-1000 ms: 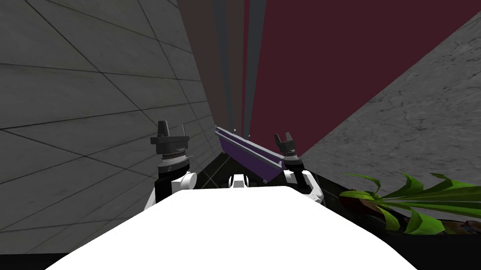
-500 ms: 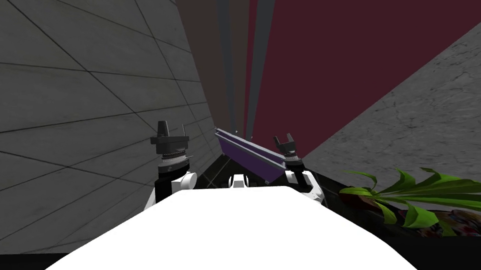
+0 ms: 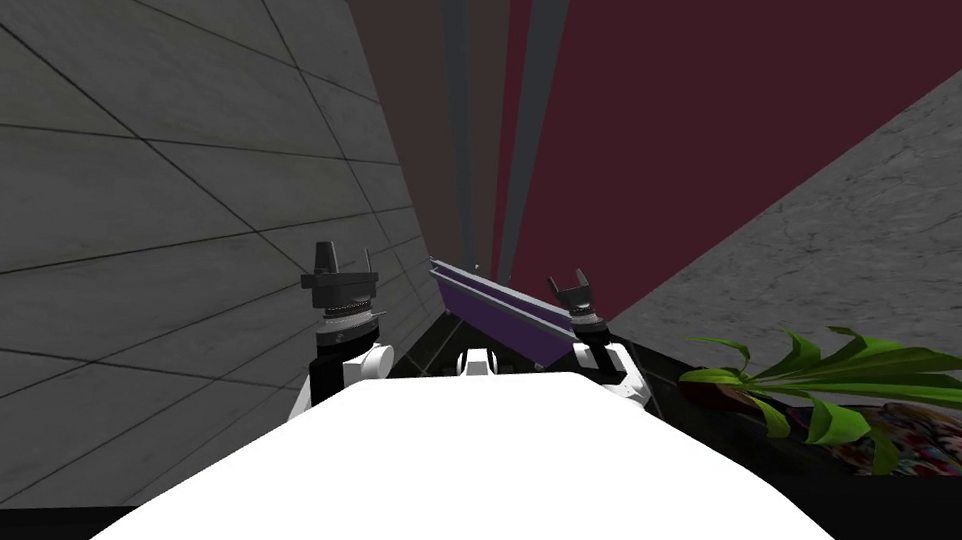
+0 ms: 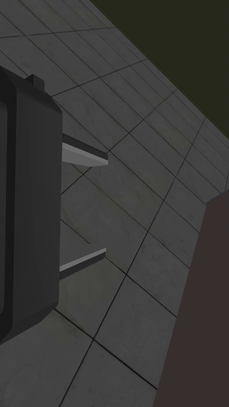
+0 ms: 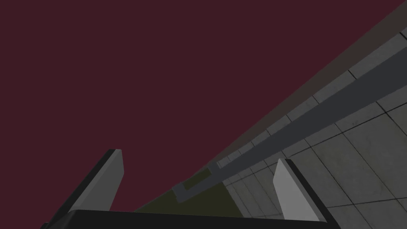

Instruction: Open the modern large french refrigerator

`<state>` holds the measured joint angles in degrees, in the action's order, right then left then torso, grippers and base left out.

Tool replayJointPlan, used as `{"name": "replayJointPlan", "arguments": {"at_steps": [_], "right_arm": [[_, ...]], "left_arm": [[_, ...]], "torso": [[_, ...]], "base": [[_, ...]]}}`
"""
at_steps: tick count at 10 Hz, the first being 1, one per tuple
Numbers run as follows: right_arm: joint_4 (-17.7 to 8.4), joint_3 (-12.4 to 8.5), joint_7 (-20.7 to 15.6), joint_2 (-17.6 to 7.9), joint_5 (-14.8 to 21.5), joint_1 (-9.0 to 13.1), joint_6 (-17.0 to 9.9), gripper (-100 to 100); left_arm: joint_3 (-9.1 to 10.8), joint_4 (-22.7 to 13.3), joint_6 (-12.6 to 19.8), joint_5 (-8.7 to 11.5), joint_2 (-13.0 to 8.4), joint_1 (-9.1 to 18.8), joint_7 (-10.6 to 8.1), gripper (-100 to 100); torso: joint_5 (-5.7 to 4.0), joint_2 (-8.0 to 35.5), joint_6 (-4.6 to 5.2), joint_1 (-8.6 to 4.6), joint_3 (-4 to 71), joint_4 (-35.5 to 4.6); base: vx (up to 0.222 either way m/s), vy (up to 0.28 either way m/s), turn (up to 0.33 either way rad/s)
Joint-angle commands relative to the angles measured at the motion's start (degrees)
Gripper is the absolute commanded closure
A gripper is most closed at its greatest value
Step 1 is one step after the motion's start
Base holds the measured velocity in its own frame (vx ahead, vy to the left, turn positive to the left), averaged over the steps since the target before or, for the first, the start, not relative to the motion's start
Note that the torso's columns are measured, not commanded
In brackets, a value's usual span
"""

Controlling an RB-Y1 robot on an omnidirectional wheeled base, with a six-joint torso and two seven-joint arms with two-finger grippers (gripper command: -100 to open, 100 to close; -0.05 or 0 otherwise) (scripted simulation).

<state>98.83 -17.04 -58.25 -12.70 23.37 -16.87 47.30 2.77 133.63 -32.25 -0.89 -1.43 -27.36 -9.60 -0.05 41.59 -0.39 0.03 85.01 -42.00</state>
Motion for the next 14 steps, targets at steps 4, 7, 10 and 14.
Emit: {"name": "replayJointPlan", "arguments": {"at_steps": [4, 7, 10, 14], "right_arm": [[-6.1, -2.8, -9.0, 0.1, 4.6, 1.8, 3.1, -100], [-8.0, -3.8, -13.0, 0.1, 6.0, 2.3, 4.1, -100], [-11.5, -5.6, -17.9, 0.5, 8.6, 3.3, 6.0, -100], [-14.8, -7.3, -23.4, 1.4, 11.0, 4.2, 7.7, -100]], "left_arm": [[0.0, 0.0, 0.0, 0.0, 0.0, 0.0, 0.0, 0], [0.0, 0.0, 0.0, 0.0, 0.0, 0.0, 0.0, 0], [0.0, 0.0, 0.0, 0.0, 0.0, 0.0, 0.0, 0], [0.0, 0.0, 0.0, 0.0, 0.0, 0.0, 0.0, 0]], "torso": [[-0.03, -0.1, -0.06, -0.01, 0.0, 0.0], [-0.09, -0.1, -0.01, -0.07, 0.0, 0.1], [-0.01, 0.0, 0.03, 0.01, 0.0, 0.0], [-0.07, 0.1, -0.01, -0.09, -0.1, 0.0]], "base": [[0.057, 0.089, -0.07], [0.05, 0.083, -0.068], [0.049, 0.112, -0.069], [0.053, 0.078, -0.061]]}}
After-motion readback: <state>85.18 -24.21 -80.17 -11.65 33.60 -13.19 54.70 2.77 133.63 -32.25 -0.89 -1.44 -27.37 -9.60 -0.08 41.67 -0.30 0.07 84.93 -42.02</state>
